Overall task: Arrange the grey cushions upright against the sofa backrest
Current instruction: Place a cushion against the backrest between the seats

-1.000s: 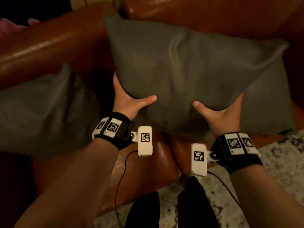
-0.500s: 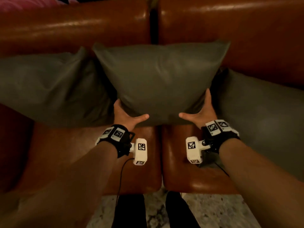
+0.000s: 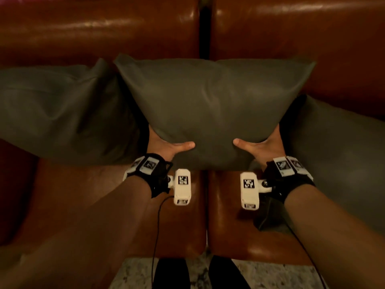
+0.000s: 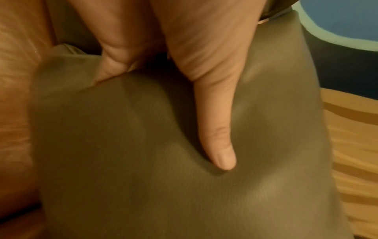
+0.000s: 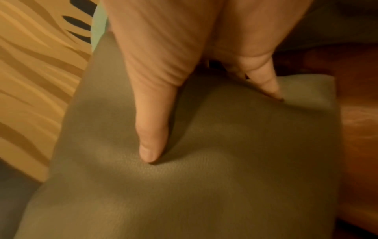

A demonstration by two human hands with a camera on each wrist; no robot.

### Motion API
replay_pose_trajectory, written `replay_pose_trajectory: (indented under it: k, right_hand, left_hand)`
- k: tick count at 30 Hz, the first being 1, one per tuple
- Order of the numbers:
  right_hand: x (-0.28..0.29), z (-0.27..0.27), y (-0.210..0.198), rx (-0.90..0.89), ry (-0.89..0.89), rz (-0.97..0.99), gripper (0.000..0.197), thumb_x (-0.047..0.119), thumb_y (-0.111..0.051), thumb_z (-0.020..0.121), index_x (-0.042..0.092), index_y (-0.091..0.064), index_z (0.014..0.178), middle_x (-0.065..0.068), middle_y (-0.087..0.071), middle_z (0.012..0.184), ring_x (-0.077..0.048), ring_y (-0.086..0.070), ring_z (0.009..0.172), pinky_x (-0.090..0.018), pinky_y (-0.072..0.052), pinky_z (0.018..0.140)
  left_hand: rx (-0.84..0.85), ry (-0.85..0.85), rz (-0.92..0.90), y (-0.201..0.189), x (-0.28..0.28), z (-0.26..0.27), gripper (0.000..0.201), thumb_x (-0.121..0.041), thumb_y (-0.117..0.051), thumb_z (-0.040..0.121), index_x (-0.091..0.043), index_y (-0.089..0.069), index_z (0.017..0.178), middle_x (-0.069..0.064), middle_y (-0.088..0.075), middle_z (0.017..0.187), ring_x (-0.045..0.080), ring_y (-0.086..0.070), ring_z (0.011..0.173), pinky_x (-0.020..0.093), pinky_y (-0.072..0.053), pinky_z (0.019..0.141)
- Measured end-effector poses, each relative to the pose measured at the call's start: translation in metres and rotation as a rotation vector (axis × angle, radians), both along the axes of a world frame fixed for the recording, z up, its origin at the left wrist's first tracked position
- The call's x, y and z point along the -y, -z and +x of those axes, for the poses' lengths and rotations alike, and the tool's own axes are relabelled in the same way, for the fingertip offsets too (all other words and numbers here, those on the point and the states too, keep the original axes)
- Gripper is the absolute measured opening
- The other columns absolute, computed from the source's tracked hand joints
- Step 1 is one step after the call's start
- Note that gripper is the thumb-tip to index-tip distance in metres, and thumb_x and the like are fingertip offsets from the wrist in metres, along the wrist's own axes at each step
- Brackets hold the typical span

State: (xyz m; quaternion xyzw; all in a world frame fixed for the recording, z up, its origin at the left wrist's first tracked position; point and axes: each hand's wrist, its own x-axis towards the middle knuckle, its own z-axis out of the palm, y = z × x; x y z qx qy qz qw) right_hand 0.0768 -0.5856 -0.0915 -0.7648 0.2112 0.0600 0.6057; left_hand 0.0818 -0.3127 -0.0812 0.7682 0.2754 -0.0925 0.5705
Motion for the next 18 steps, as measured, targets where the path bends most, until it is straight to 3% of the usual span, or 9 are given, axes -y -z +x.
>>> replay_pose_trajectory:
  k: [2,4,6,8,9,11,13,15,18]
  right_hand:
    - [-0.005,-0.009,0.000,0.044,0.018,-0.005,0.109,0.008,-0.097,0.058,0.015,-0.038,0.149,0.006,-0.057,0.138,0.016,-0.055,0.114,-0.007,-0.043,0.102]
    - [-0.006,-0.013,0.004,0.061,0.040,-0.012,0.111,0.011,-0.098,0.056,0.017,-0.039,0.149,0.007,-0.058,0.138,0.003,-0.057,0.123,-0.016,-0.042,0.108]
    - [-0.006,-0.009,0.012,0.066,0.029,-0.031,0.113,0.012,-0.098,0.056,0.019,-0.036,0.150,0.010,-0.055,0.139,-0.005,-0.054,0.127,-0.010,-0.039,0.107]
    - [-0.009,-0.003,0.018,0.045,0.003,-0.066,0.120,0.013,-0.098,0.056,0.021,-0.028,0.154,0.012,-0.048,0.141,-0.004,-0.047,0.129,0.001,-0.034,0.100]
    - [-0.008,-0.001,0.019,0.036,-0.011,-0.068,0.126,0.014,-0.098,0.056,0.021,-0.023,0.156,0.011,-0.045,0.144,-0.005,-0.045,0.132,-0.001,-0.033,0.103]
    - [-0.002,0.004,0.021,0.027,-0.030,-0.058,0.139,0.025,-0.100,0.051,0.024,-0.013,0.160,0.007,-0.041,0.154,-0.010,-0.043,0.140,-0.022,-0.035,0.117]
    - [0.004,0.008,0.018,0.004,-0.007,-0.039,0.150,0.047,-0.100,0.042,0.031,-0.010,0.160,0.007,-0.039,0.158,-0.012,-0.042,0.143,-0.041,-0.036,0.121]
    - [0.009,0.016,0.010,-0.021,0.017,0.001,0.155,0.060,-0.098,0.034,0.038,-0.010,0.159,0.010,-0.040,0.157,-0.013,-0.044,0.143,-0.051,-0.039,0.118]
    - [0.009,0.025,0.002,-0.034,-0.048,-0.021,0.148,0.060,-0.097,0.034,0.035,-0.017,0.156,0.010,-0.044,0.152,-0.014,-0.046,0.139,-0.054,-0.040,0.117]
  left_hand:
    - [0.065,0.014,-0.007,0.002,-0.001,-0.009,0.107,0.003,-0.097,0.048,-0.011,-0.042,0.139,-0.012,-0.060,0.120,-0.013,-0.059,0.100,0.007,-0.051,0.089]
    - [0.091,0.024,-0.020,0.008,-0.002,-0.012,0.102,0.007,-0.095,0.049,-0.018,-0.042,0.132,-0.018,-0.058,0.116,-0.023,-0.059,0.094,-0.002,-0.046,0.082]
    - [0.071,0.025,-0.007,0.014,-0.003,-0.012,0.105,-0.001,-0.098,0.046,-0.019,-0.041,0.133,-0.013,-0.059,0.122,-0.017,-0.060,0.105,0.008,-0.048,0.096]
    - [0.065,0.038,0.027,0.017,-0.006,-0.008,0.124,-0.015,-0.101,0.041,-0.015,-0.035,0.145,-0.004,-0.056,0.138,0.006,-0.056,0.126,0.032,-0.044,0.114]
    - [0.066,0.052,0.026,0.014,-0.005,-0.006,0.132,-0.018,-0.101,0.039,-0.015,-0.030,0.150,-0.003,-0.051,0.144,0.011,-0.052,0.132,0.036,-0.040,0.118]
    - [0.061,0.065,0.033,0.012,-0.003,-0.001,0.137,-0.014,-0.101,0.043,-0.016,-0.021,0.155,-0.010,-0.041,0.146,0.009,-0.043,0.136,0.027,-0.032,0.118]
    - [0.084,0.059,0.043,0.011,-0.006,0.002,0.142,-0.012,-0.101,0.045,-0.018,-0.015,0.157,-0.011,-0.035,0.149,0.006,-0.037,0.137,0.023,-0.028,0.117]
    - [0.113,0.031,0.043,0.006,-0.010,0.005,0.146,-0.013,-0.101,0.044,-0.020,-0.010,0.159,-0.007,-0.034,0.155,0.008,-0.037,0.139,0.025,-0.030,0.117]
    - [0.096,0.018,0.007,0.001,-0.010,0.012,0.143,-0.014,-0.101,0.044,-0.019,-0.014,0.158,-0.008,-0.039,0.150,0.009,-0.041,0.136,0.027,-0.032,0.116]
